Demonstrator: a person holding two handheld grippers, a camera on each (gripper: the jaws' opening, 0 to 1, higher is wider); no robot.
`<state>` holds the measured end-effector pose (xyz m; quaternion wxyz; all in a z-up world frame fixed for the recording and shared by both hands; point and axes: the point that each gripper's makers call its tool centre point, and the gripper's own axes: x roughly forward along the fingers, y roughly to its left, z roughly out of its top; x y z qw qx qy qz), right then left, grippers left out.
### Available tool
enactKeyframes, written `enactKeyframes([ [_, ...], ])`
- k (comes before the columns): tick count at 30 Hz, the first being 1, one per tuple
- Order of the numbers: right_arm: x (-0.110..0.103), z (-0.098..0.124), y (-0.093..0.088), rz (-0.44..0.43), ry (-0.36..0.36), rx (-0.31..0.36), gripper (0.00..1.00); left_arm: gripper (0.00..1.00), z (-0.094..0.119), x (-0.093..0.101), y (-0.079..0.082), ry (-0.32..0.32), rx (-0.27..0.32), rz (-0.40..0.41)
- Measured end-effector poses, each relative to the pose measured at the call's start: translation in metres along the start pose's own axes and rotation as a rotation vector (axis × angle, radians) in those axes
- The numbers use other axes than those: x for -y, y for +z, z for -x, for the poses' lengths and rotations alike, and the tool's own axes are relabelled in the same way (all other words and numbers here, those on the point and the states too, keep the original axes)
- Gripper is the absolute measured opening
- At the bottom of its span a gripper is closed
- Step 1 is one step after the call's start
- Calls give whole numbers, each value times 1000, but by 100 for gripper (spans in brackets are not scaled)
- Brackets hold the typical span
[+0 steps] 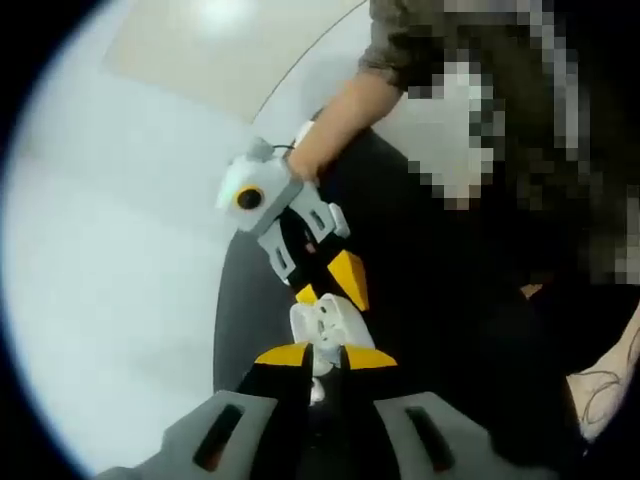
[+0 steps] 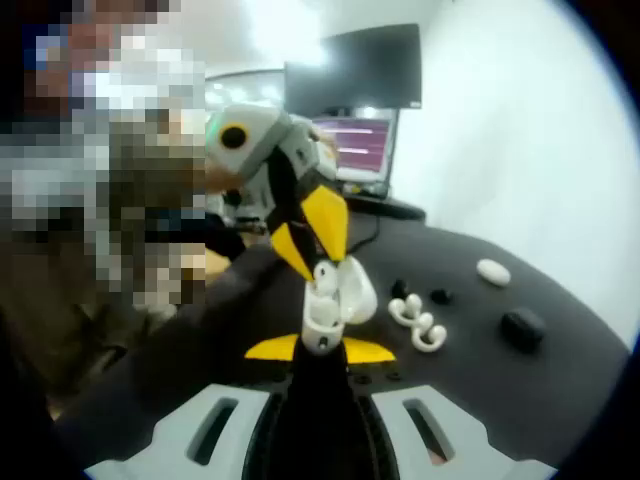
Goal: Pick up three earphones and place each one into its charging case using tactile feedback, ensure that each earphone is properly inserted and securely positioned inside the case.
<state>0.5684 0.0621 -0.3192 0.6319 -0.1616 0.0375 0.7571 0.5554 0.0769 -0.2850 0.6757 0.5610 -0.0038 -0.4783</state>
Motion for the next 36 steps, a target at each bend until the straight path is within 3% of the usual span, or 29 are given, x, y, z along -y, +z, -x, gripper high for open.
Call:
enactKeyframes([
  [14,0,0,0,-2,1,0,17,13,7,-3,0,-3,7,61],
  [18,0,0,0,-2,0,0,17,13,10,-8,3,17,45,126],
  [20,0,0,0,-2,0,0,17,14,13,-11,3,34,83,217],
  [25,0,0,0,-6,0,-1,17,18,18,-16,-14,39,163,456],
  [29,1,0,-1,-24,0,-5,17,20,19,-11,-23,-20,277,716],
  [31,1,0,-1,-31,0,-6,17,19,17,-13,-29,1,311,778],
  [33,0,0,-1,-33,1,-6,17,18,12,-11,-32,-25,339,889],
  [36,0,0,-1,-34,1,-5,17,27,7,-2,-30,-133,359,1033],
])
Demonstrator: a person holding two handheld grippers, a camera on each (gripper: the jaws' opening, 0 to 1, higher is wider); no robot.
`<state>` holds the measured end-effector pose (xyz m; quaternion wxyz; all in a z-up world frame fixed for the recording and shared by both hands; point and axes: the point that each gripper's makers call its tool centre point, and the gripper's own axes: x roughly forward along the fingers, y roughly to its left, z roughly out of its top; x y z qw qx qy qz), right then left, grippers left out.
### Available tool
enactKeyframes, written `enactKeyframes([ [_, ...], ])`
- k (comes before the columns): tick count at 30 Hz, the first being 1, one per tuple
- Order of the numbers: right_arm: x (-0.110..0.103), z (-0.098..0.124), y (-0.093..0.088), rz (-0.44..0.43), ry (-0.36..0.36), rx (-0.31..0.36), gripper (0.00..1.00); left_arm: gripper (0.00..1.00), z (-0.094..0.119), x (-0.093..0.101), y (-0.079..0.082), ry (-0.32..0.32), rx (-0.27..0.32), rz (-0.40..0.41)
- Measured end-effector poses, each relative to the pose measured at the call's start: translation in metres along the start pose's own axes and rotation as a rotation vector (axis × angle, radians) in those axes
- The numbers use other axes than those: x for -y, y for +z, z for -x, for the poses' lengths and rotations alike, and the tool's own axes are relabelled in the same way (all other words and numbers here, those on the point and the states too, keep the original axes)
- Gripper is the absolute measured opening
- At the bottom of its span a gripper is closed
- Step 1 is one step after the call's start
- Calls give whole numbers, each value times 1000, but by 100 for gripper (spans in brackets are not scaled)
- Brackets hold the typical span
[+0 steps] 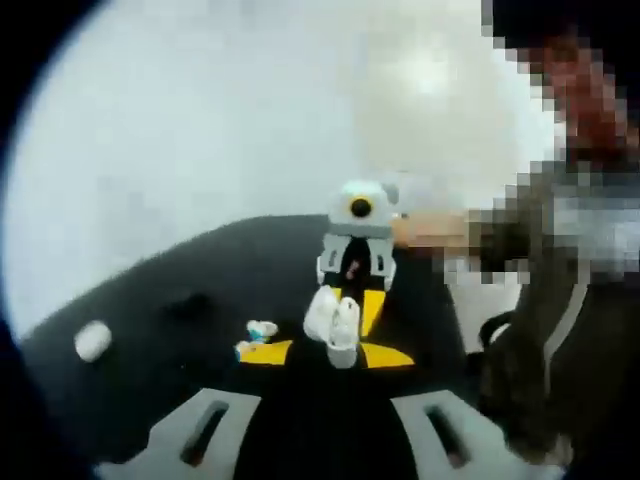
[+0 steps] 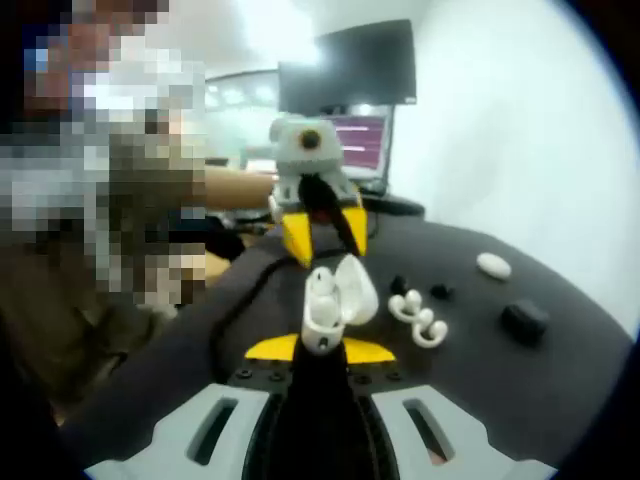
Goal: Pick up three earphones and place each one into its charging case using tactile feedback, ensure that each earphone is properly inserted and securely positioned inside the case.
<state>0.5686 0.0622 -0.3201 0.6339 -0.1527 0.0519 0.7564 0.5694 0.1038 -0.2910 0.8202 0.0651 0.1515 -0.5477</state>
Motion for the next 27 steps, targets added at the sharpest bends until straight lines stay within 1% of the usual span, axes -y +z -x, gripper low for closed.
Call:
enactKeyframes([
  [2,0,0,0,1,0,0,17,32,-4,6,-3,-54,-9,80],
  [3,0,0,0,1,0,0,17,32,-7,6,-4,-57,-11,84],
  [4,0,0,0,1,0,0,17,32,-9,7,-5,-55,-12,78],
  [7,0,0,0,3,0,0,17,28,-15,10,-9,-51,-24,28],
  [9,-1,0,0,1,0,0,17,27,-19,14,-7,-74,-6,1],
  [10,-1,1,0,2,-1,0,17,27,-21,16,-2,-85,28,-20],
  [12,-1,1,0,-1,-1,-1,17,26,-23,12,-1,-80,35,-24],
  [15,-1,1,0,-3,-2,-2,17,23,-24,6,-3,-80,51,-57],
  [18,-2,0,0,-8,-1,-3,17,23,-24,7,-2,-93,80,-94],
  [21,-1,0,-1,-38,0,-8,17,22,-24,7,-1,-96,89,-96],
  [23,0,0,-1,-90,2,-16,17,22,-24,7,-2,-97,93,-107],
  [25,0,0,-1,-97,3,-17,17,21,-24,7,-2,-98,96,-113],
  [27,-1,1,-1,-105,5,-18,17,22,-25,8,-3,-95,102,-139],
])
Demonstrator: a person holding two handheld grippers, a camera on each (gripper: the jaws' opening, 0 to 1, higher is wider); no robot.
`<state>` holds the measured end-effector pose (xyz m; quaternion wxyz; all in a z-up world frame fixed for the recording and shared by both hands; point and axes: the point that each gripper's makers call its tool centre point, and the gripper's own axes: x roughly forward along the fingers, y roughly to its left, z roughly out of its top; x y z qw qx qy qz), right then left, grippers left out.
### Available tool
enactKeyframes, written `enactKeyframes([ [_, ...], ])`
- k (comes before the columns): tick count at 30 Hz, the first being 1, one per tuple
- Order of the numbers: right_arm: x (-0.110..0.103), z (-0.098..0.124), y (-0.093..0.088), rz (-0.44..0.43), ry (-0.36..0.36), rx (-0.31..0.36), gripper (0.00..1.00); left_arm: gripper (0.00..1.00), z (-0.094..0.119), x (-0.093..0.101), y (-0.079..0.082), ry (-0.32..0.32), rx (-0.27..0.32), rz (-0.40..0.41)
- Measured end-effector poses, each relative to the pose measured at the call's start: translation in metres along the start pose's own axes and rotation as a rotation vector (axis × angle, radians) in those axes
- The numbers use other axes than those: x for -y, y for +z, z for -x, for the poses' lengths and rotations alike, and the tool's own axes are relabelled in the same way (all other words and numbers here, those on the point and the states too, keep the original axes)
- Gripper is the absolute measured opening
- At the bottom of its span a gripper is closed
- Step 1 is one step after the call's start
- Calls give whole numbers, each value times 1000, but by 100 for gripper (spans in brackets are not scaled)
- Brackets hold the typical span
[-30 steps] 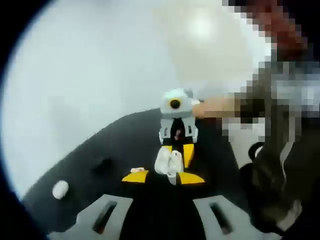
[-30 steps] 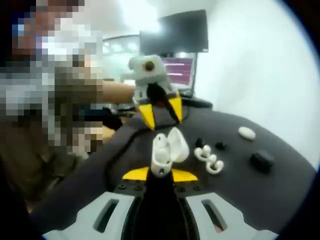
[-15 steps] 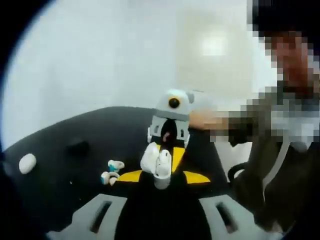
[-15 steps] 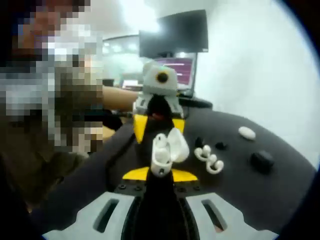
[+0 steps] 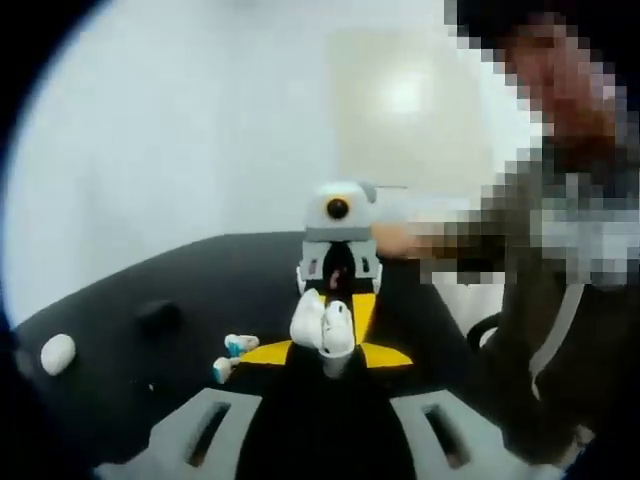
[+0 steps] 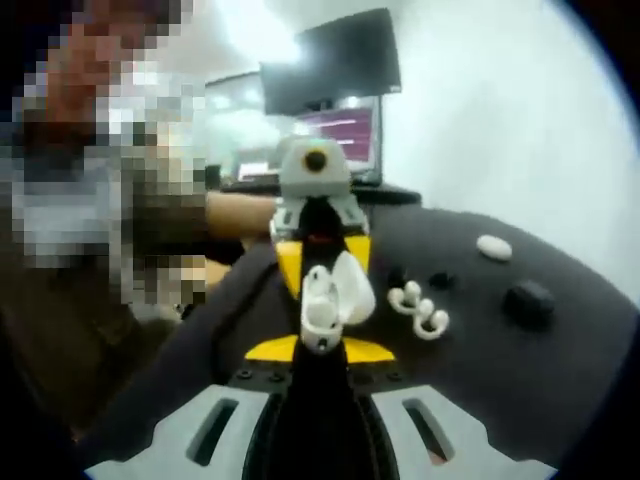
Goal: Pick up three earphones and place each one into its charging case using tactile feedback, ensure that each earphone is properly inserted and securely positioned inside the case.
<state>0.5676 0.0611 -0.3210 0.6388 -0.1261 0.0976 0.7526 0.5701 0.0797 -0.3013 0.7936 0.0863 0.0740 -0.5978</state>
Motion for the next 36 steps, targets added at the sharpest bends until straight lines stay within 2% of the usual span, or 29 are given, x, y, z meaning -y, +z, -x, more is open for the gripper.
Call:
enactKeyframes([
  [2,-1,1,0,4,-1,0,17,22,-1,2,1,1,6,-60],
  [7,-3,3,-1,16,-4,-4,17,22,-1,3,3,0,20,-46],
  [10,-4,5,-2,14,-3,-9,17,22,-3,6,7,19,30,-113],
  [12,-5,6,-2,10,0,-12,16,21,-4,9,9,23,31,-124],
  [17,-5,8,-1,-78,8,-17,16,20,-5,9,11,33,34,-145],
  [20,-5,8,-1,-127,15,-14,16,19,-5,11,14,39,45,-191],
  [25,-6,6,-2,-116,15,-14,16,13,-4,12,13,32,50,-204],
  [29,-5,5,-3,-138,19,-12,16,14,-5,10,11,35,49,-201],
  [33,-5,3,-3,-119,16,-11,16,18,-7,6,6,47,37,-207],
  [35,-5,2,-4,-47,13,-22,16,21,-8,3,4,41,33,-155],
  [36,-6,2,-4,-43,13,-23,16,23,-7,3,5,32,38,-120],
])
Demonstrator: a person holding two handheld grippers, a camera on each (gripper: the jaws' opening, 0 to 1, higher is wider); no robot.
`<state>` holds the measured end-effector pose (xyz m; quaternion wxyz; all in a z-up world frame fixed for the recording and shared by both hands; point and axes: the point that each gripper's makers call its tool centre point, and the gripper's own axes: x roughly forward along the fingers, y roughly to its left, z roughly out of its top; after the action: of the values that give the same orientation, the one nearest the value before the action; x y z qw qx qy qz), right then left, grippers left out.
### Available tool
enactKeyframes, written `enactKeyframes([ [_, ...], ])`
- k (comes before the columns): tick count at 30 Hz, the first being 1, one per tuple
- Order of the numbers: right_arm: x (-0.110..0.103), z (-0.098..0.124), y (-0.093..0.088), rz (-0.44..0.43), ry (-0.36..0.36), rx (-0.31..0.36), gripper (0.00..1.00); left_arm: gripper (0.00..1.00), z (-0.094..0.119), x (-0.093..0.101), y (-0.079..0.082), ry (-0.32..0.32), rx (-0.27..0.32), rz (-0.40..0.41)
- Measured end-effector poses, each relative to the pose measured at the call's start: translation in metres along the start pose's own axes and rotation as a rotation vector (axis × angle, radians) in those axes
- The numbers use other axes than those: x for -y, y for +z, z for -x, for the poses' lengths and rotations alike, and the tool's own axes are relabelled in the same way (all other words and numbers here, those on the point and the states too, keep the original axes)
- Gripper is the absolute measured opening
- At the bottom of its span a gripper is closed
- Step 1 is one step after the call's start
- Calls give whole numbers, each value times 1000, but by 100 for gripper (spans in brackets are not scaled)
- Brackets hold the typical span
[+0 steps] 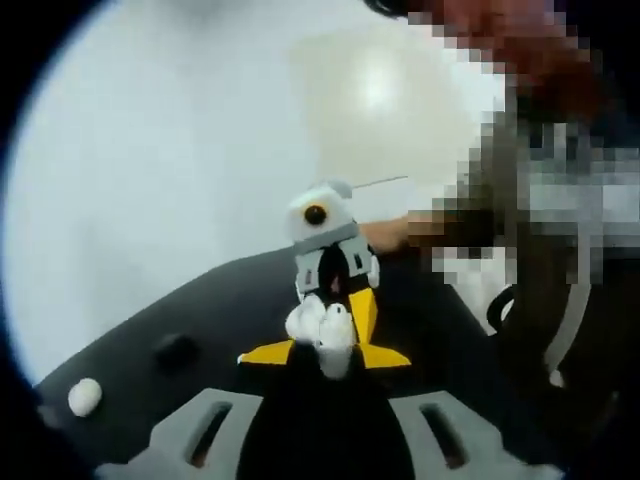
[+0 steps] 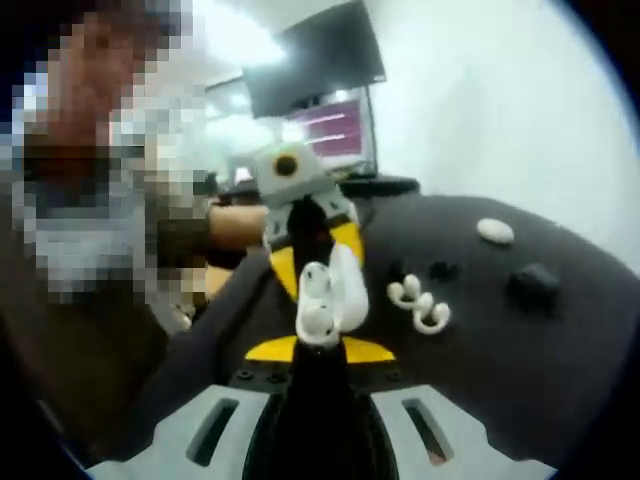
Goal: Pick up three earphones and place each one into its charging case using tactile feedback, ensure that each earphone is properly inserted and securely positioned inside the case.
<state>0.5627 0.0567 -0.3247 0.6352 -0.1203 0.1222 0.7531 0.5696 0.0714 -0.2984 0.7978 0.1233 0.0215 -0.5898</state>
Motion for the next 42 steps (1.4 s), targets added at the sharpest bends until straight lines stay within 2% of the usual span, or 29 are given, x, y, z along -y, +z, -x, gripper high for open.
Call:
enactKeyframes([
  [4,1,1,1,-27,17,-2,16,25,6,-9,10,-2,69,85],
  [6,1,1,1,-67,31,-3,16,25,6,-10,9,-7,66,91],
  [13,2,0,2,-80,38,-1,16,30,3,-6,6,-34,45,101],
  [15,2,-1,4,-119,43,0,16,27,2,-5,5,-29,39,69],
  [16,2,-1,3,-144,48,-4,16,24,3,-10,5,4,35,31],
  [17,3,-1,5,-150,48,2,16,25,2,-8,6,5,38,20],
  [21,4,0,5,-193,57,1,16,25,3,-7,7,6,38,13],
  [24,3,-1,6,-228,61,4,16,24,4,-6,9,25,53,-79],
  [28,3,0,6,-231,61,7,16,23,4,-5,11,26,57,-97],
  [34,1,0,7,-237,65,12,16,22,6,-1,13,38,60,-198],
  [42,0,1,7,-237,66,15,16,19,10,3,17,42,63,-259],
])
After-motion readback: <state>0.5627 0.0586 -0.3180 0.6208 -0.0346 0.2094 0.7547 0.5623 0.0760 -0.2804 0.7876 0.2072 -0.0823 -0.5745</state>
